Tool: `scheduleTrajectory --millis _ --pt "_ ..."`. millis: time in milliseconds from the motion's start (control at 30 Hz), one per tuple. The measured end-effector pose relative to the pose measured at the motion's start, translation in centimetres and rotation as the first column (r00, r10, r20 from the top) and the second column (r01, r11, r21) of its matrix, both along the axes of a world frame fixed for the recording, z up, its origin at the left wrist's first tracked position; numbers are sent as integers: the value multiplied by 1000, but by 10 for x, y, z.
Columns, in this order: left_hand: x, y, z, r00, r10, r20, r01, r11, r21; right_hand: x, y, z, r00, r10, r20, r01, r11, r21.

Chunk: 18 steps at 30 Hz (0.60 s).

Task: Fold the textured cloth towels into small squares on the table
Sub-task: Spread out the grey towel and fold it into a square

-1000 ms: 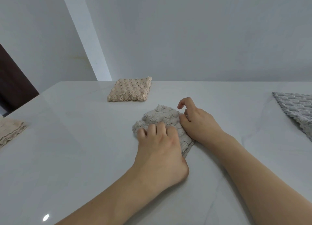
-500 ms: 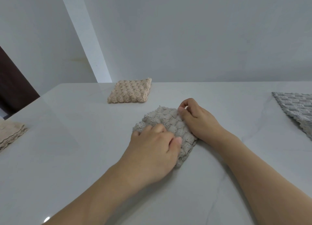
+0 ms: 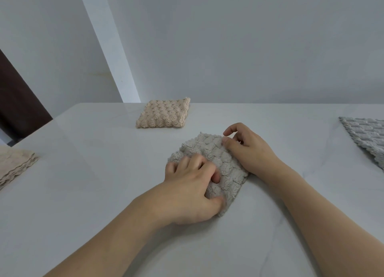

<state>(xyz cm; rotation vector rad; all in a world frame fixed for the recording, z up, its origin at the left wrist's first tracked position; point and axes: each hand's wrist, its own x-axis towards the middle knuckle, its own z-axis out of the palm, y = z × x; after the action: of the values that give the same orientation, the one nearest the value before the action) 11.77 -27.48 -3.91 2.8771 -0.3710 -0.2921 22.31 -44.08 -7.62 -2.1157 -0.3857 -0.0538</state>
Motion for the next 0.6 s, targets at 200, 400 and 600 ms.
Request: scheduleTrajectory --millis 200,400,600 --pt "11 8 5 928 236 287 -153 947 -283 -3 -4 8 997 80 -22 -66 926 372" --pt "27 25 -14 885 465 -21 -440 821 -364 -7 3 15 978 170 -118 -36 703 711" --pt "29 31 2 890 289 -352 -442 357 -823 -10 12 20 895 383 -230 -29 564 825"
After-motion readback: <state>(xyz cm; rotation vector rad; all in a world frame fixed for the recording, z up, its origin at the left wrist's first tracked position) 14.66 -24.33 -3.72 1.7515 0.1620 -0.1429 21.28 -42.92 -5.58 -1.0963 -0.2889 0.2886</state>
